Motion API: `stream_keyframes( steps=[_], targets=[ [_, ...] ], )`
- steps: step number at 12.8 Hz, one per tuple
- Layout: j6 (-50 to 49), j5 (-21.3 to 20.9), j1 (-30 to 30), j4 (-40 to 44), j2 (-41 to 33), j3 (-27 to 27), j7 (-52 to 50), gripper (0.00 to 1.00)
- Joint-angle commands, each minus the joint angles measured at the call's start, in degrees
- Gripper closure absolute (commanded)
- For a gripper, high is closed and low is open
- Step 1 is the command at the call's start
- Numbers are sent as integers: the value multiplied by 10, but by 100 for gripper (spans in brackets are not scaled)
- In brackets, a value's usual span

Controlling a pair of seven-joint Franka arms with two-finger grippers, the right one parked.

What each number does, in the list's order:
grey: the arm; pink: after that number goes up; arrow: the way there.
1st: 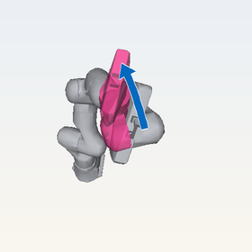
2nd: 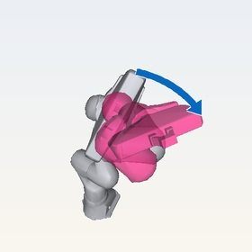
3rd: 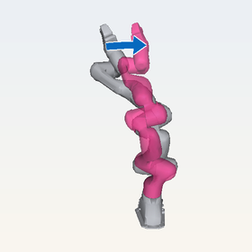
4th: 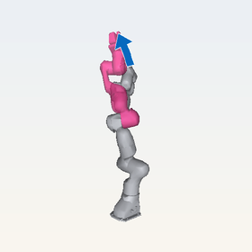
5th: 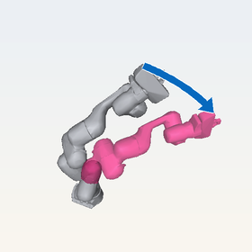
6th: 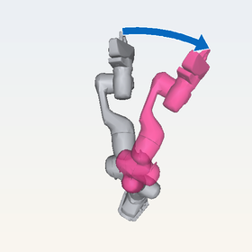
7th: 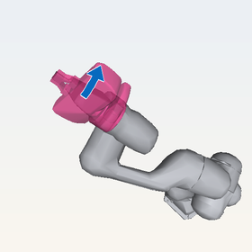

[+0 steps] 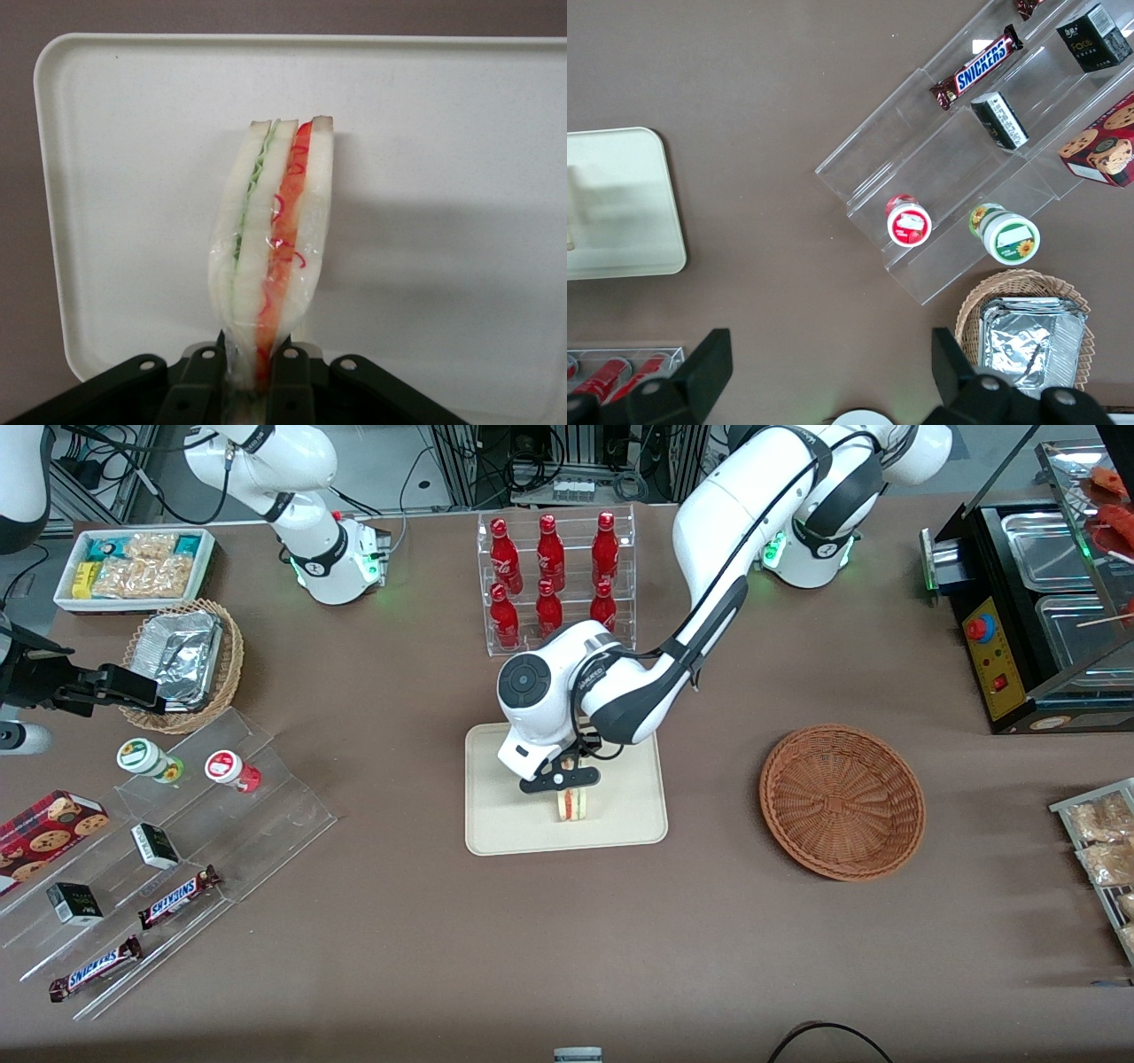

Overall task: Place sandwich from basket to tray
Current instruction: 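Lower the sandwich onto the tray and open the left gripper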

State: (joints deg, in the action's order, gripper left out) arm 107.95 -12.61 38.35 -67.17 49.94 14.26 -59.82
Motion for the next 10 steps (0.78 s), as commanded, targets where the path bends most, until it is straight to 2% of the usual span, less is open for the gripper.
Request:
stream_keyframes(
  steps=[1,8,9,10],
  targets=[
    [-7,-6,6,23,16,-3,-28,100],
    [11,-6,3,26,26,-3,-43,100],
    [15,-6,3,25,26,-3,-42,78],
    [21,-6,2,25,26,-3,-43,37]
  ],
)
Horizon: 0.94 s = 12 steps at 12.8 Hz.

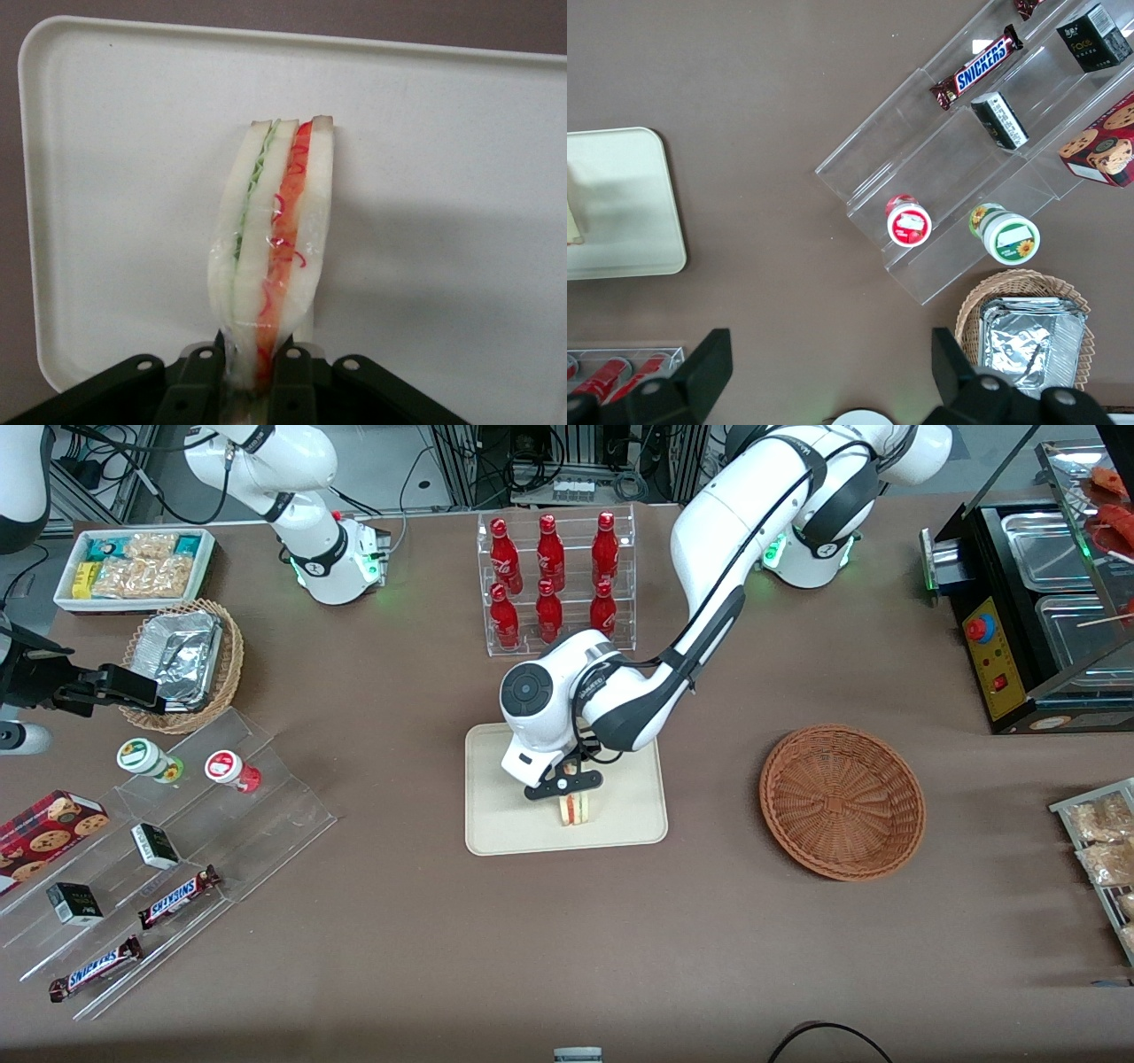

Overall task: Place sandwich from basket to tray
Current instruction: 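Lower the sandwich onto the tray and open the left gripper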

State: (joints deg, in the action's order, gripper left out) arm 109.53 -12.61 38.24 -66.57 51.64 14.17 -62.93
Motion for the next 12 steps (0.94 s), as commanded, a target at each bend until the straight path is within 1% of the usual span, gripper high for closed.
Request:
stream_keyframes(
  steps=[1,6,10,12],
  targets=[
    [6,-5,3,19,8,-2,-13,0],
    [-2,-8,3,19,-2,-2,-4,0],
    [-6,-4,-11,20,-49,4,-1,0],
    [-27,-2,-12,19,-75,5,0,0]
  ],
)
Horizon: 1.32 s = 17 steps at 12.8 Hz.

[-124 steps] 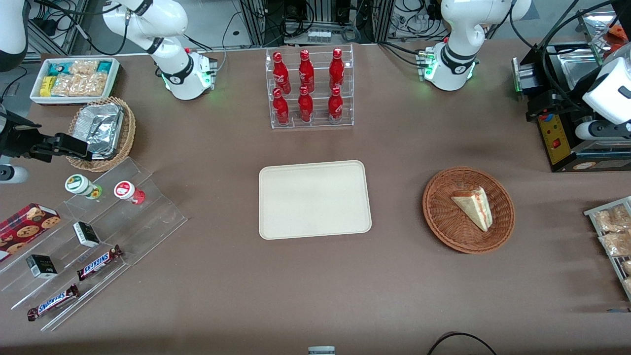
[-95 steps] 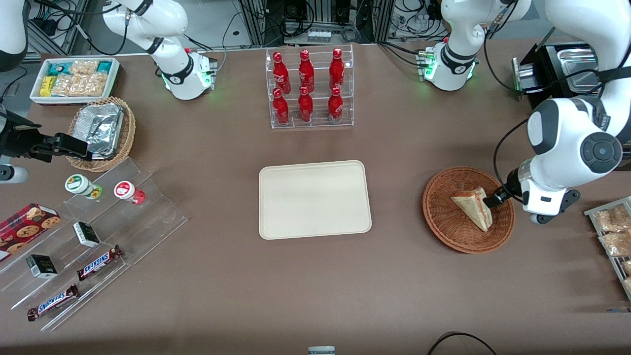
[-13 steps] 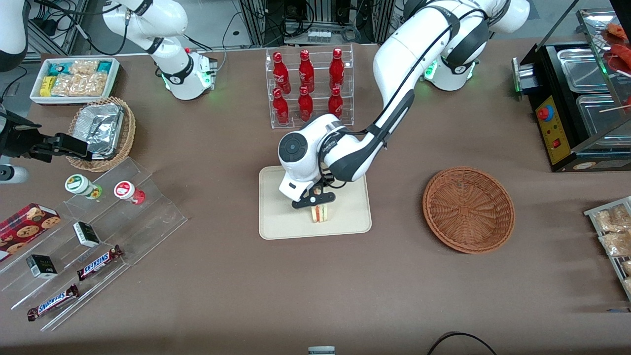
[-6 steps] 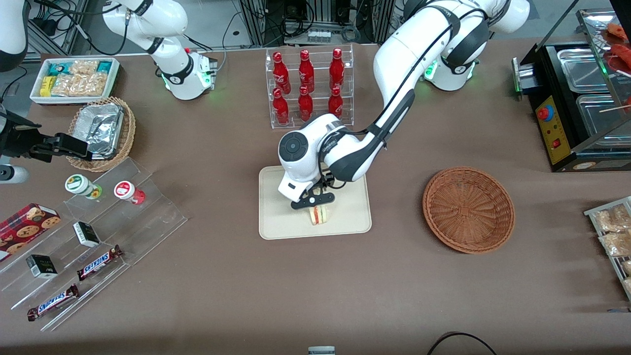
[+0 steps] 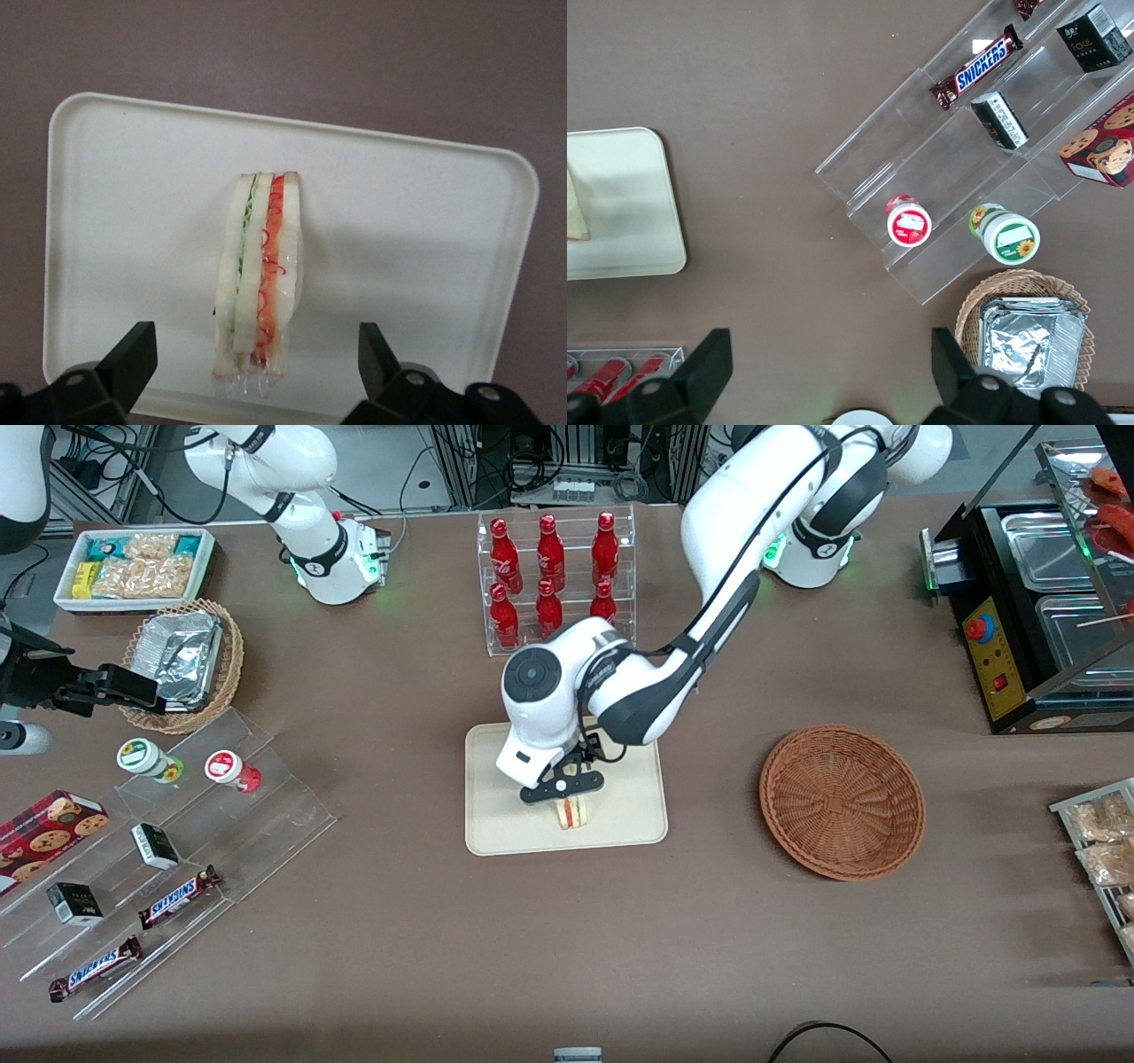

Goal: Place sandwich from basket to tray

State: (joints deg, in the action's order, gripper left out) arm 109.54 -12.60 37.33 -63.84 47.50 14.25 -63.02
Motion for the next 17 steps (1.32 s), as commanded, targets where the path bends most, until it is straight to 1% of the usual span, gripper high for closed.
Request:
stream_keyframes(
  steps=[1,2,4,6,8,9,11,12,15,17],
  targets=[
    [-46,-8,-2,-8,-45,1,8,0],
    [-63,-9,-2,-8,-60,-2,32,0],
    [-99,-9,-4,-11,-80,-4,30,0],
    [-129,-8,-44,-20,-106,-9,46,0],
    [-136,-1,-80,-46,-136,-8,99,0],
    [-133,6,-98,-64,-151,-7,119,0],
    [-136,41,-145,-79,-177,-7,160,0],
    [-140,49,-167,-88,-192,-7,192,0],
    [-137,76,-244,-157,-255,-7,289,0],
    [-137,88,-277,-186,-282,-7,338,0]
  ],
)
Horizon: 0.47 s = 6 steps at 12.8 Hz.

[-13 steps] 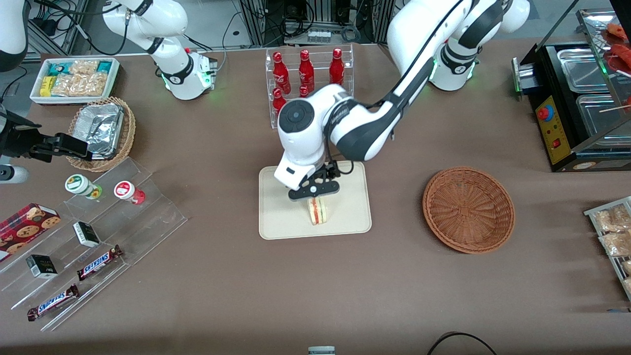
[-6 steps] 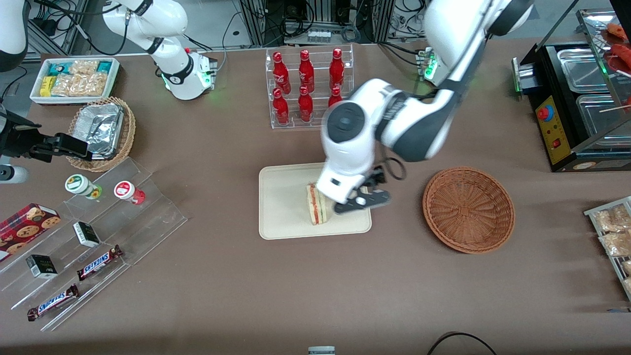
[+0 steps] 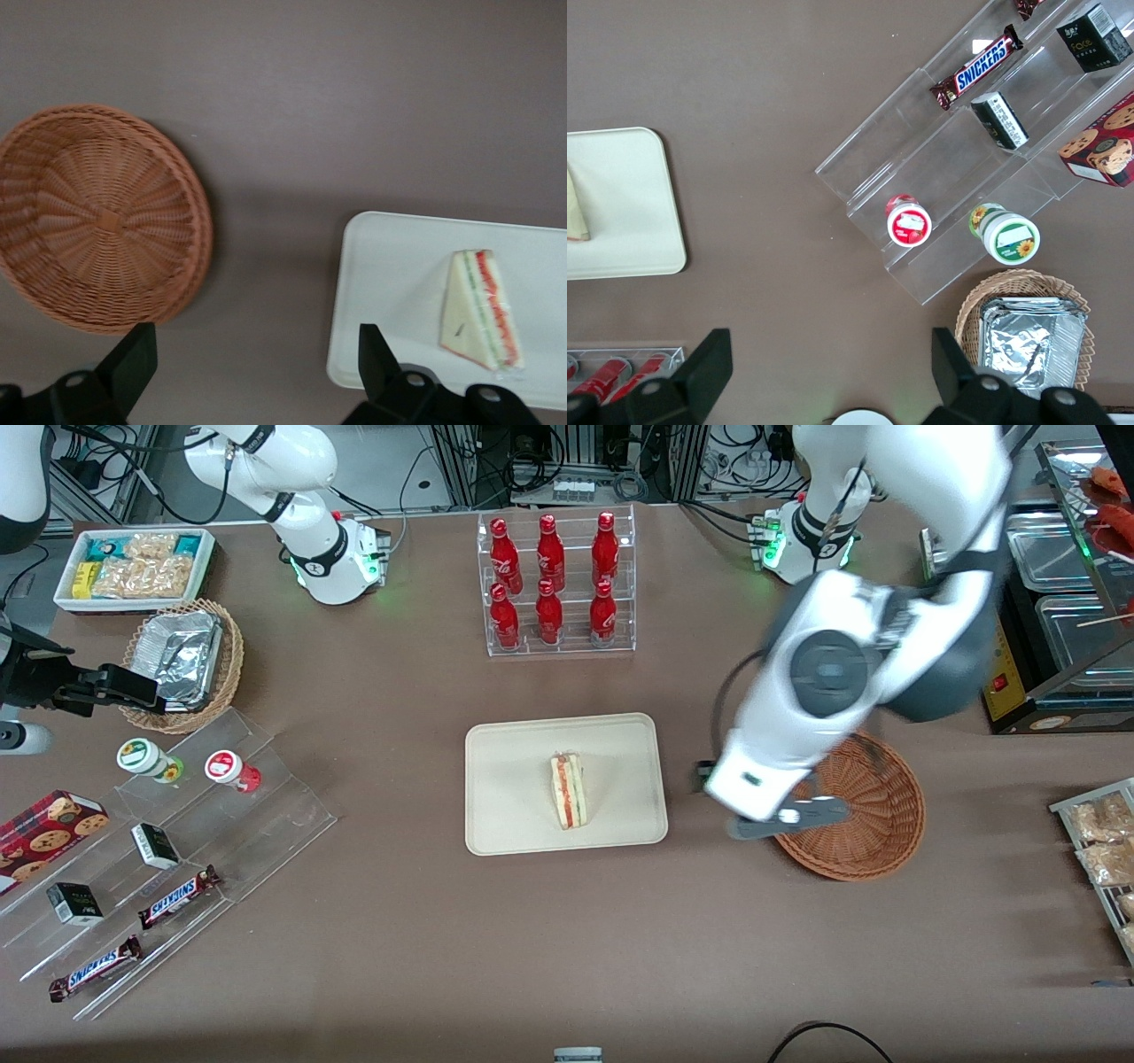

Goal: Place sandwich from basket to tray

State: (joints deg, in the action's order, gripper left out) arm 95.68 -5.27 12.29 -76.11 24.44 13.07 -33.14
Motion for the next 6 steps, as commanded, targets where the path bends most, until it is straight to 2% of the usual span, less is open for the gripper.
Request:
stream_keyframes(
  steps=[1,6],
  targets=[
    [0,15,-38,-75,-61,5,53,0],
    [-16,19,-85,-156,-145,3,159,0]
  ],
)
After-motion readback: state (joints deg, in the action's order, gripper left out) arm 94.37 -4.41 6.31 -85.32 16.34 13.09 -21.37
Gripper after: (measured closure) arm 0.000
